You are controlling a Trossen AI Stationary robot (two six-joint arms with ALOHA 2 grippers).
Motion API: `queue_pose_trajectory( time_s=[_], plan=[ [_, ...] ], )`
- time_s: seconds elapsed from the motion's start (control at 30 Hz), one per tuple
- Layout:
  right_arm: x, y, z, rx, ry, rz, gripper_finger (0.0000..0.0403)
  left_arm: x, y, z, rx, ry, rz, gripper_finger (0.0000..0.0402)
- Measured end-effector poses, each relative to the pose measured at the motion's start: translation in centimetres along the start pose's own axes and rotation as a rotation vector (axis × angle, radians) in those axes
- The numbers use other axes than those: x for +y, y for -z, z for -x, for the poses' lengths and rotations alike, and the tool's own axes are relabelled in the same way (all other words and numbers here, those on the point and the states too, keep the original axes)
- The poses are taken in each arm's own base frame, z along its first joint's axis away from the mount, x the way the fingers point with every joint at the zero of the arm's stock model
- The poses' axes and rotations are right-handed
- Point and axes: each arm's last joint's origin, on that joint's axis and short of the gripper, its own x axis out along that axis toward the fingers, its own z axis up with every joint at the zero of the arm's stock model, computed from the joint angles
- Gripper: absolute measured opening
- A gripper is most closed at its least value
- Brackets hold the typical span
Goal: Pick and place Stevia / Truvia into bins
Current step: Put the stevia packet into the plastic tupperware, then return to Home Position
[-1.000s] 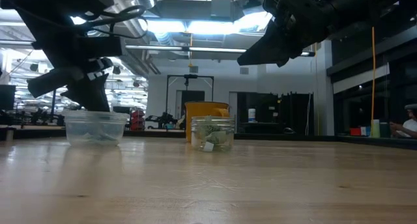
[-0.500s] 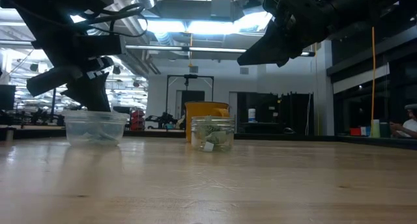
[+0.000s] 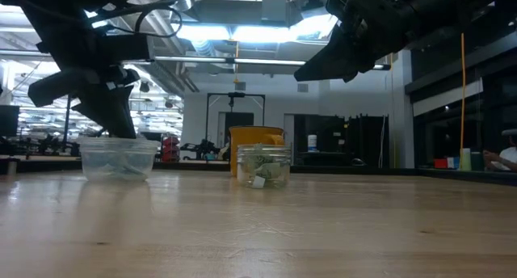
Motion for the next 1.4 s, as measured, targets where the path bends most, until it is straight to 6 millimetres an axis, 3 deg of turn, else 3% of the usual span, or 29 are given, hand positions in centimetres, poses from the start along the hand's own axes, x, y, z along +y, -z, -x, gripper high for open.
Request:
queue_pose_trajectory(
  time_s=[0.23, 0.53, 1.03, 1.4],
  plan=[
    [0.0, 0.0, 0.0, 0.000, 0.000, -0.001, 0.0013, -0.3, 0.1, 0.0, 0.033, 0.094, 0.002, 0.0004],
    [0.0, 0.0, 0.0, 0.000, 0.000, -0.026, 0.0013, -0.2, 0.0, 0.0, 0.025, 0.074, 0.000, 0.0012],
    [0.0, 0.0, 0.0, 0.000, 0.000, -0.026, 0.0013, -0.2, 0.0, 0.0, 0.026, 0.075, 0.001, 0.0134],
    [0.0, 0.0, 0.0, 0.000, 0.000, -0.025, 0.0013, 0.5, -0.1, 1.5, -0.024, 0.144, -0.038, 0.0121]
  ],
)
